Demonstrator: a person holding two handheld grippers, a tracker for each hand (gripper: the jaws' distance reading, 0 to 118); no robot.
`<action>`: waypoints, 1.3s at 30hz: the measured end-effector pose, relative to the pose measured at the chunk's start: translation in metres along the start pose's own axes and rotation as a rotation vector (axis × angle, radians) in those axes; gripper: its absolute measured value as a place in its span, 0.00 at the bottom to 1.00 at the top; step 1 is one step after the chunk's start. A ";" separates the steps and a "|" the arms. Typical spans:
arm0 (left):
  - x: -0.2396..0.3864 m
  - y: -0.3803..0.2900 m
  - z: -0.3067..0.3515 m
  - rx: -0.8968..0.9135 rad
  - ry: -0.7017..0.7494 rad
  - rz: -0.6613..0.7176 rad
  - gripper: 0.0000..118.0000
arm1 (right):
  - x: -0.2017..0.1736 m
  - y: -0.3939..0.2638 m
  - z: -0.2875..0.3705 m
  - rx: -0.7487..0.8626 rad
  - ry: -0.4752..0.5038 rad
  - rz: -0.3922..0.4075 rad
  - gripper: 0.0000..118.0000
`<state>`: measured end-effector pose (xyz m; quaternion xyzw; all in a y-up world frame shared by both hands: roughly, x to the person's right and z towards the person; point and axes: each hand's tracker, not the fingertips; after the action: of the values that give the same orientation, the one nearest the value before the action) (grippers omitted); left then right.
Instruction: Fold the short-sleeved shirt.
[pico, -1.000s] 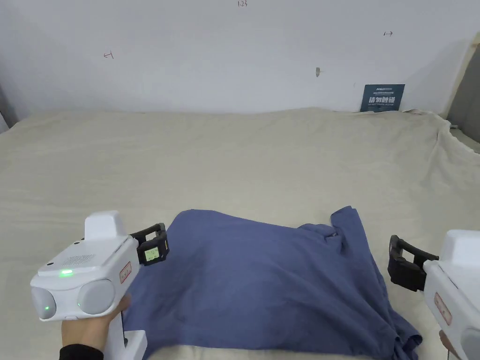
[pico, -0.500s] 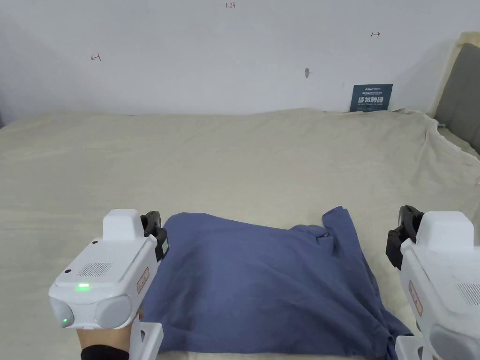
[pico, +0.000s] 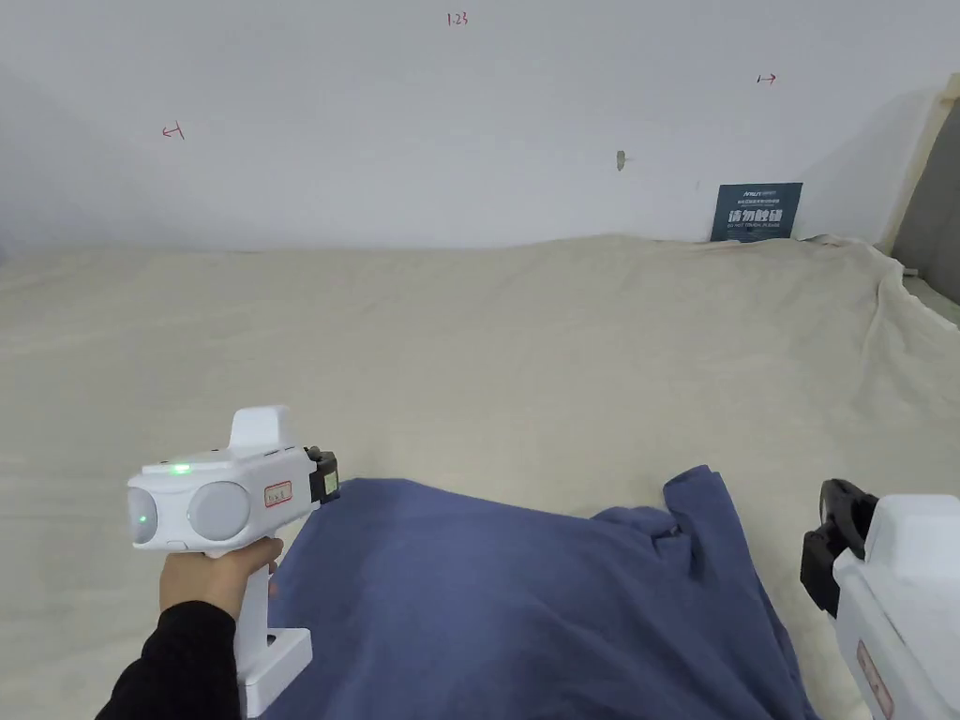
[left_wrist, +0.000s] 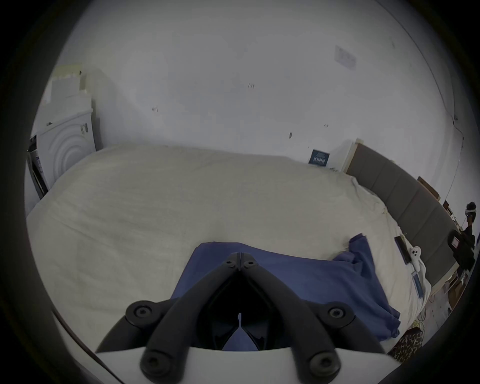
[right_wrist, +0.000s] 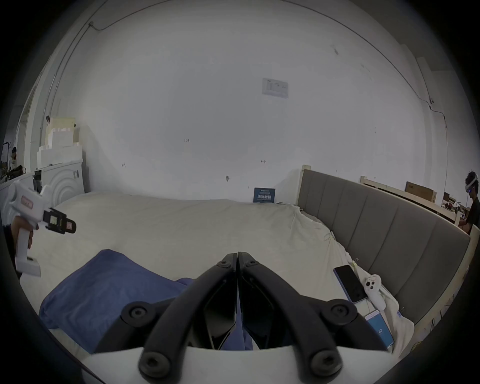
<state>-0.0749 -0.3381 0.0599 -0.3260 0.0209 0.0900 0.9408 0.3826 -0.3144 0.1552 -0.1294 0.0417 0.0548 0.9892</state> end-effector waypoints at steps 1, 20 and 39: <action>-0.005 0.007 -0.015 -0.016 0.004 0.009 0.00 | -0.001 -0.002 -0.007 -0.012 -0.001 0.003 0.00; -0.020 0.005 -0.211 -0.431 0.099 -0.086 0.66 | 0.010 -0.044 -0.085 -0.169 -0.061 -0.005 0.00; 0.005 0.019 -0.106 -0.218 -0.014 -0.114 0.03 | 0.034 -0.071 -0.182 -0.565 0.061 -0.092 0.65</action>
<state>-0.0717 -0.3881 -0.0354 -0.4264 -0.0140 0.0402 0.9035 0.4124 -0.4267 -0.0054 -0.4030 0.0484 0.0152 0.9138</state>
